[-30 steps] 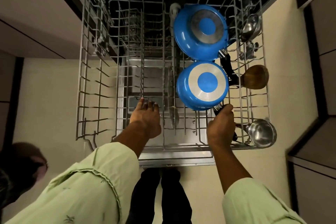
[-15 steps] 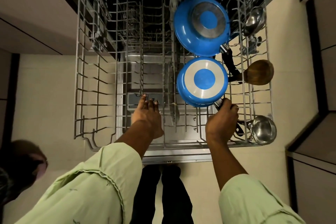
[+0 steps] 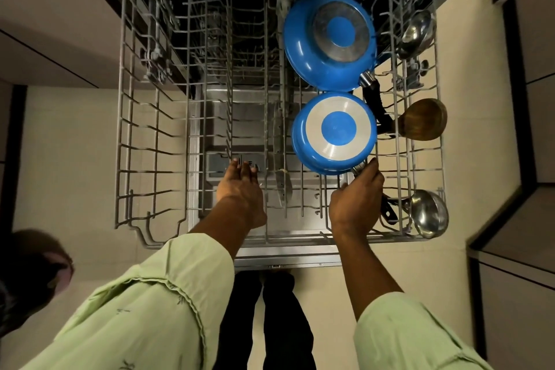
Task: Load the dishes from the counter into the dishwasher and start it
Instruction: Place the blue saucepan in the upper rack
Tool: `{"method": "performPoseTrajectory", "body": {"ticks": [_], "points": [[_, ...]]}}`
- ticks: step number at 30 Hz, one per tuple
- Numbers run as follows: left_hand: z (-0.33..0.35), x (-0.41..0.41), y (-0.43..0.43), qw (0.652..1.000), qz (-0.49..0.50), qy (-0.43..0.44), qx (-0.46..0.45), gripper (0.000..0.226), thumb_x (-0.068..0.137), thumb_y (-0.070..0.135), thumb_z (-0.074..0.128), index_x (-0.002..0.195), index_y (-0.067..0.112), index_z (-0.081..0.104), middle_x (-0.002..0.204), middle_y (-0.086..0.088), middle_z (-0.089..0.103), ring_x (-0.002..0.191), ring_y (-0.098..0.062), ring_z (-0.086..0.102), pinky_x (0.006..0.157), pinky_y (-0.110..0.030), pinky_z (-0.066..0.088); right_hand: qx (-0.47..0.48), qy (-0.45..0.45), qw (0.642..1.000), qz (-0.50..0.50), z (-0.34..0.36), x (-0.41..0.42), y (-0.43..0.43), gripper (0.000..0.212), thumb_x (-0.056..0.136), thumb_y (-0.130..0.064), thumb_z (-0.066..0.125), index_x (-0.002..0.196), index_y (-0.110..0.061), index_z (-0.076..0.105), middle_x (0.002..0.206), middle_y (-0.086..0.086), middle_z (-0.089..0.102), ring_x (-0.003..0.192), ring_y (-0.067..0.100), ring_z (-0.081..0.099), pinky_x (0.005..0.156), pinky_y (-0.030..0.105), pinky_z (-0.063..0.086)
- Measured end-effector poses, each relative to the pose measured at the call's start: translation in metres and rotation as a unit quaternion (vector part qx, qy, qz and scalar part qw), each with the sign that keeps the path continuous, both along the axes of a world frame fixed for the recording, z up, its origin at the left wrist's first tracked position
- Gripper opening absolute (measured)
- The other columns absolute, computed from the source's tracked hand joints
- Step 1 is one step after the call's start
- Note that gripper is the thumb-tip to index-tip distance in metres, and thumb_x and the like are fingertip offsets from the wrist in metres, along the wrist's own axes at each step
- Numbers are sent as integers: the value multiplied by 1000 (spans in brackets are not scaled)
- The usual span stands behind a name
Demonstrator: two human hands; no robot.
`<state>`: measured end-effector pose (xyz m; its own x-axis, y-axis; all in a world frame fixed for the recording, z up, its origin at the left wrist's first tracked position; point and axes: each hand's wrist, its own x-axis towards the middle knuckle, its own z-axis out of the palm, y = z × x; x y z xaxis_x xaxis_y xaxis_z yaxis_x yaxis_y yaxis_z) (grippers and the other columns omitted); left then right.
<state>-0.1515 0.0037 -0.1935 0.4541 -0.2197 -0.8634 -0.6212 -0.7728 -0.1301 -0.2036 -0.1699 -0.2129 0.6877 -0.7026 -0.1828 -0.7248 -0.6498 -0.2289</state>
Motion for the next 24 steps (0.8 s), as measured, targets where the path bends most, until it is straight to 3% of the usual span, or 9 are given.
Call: {"method": "performPoseTrajectory", "body": {"ticks": [11, 18, 24], "points": [[9, -12, 4, 995, 68, -22, -67, 70, 104, 33, 32, 155, 2, -4, 163, -22, -6, 151, -35, -6, 122, -47, -8, 5, 30, 999, 11, 21, -13, 25, 82, 89, -20, 65, 153, -2, 17, 160, 20, 18, 143, 38, 30, 110, 48, 41], [39, -27, 20, 977, 144, -60, -146, 67, 103, 34, 36, 158, 11, 4, 166, -13, 1, 153, -30, -3, 122, -49, -9, 28, 104, 992, 67, 43, -30, 45, 85, 93, -32, 58, 154, -1, 8, 161, 22, 9, 149, 35, 13, 122, 45, 15], [79, -43, 41, 951, 210, -113, -197, 65, 103, 33, 39, 158, 17, 10, 166, -10, 6, 153, -28, 1, 121, -53, -7, 47, 120, 983, 131, 78, -34, 68, 80, 95, -37, 55, 154, -6, 13, 161, 20, 11, 149, 34, 12, 122, 47, 12]]}}
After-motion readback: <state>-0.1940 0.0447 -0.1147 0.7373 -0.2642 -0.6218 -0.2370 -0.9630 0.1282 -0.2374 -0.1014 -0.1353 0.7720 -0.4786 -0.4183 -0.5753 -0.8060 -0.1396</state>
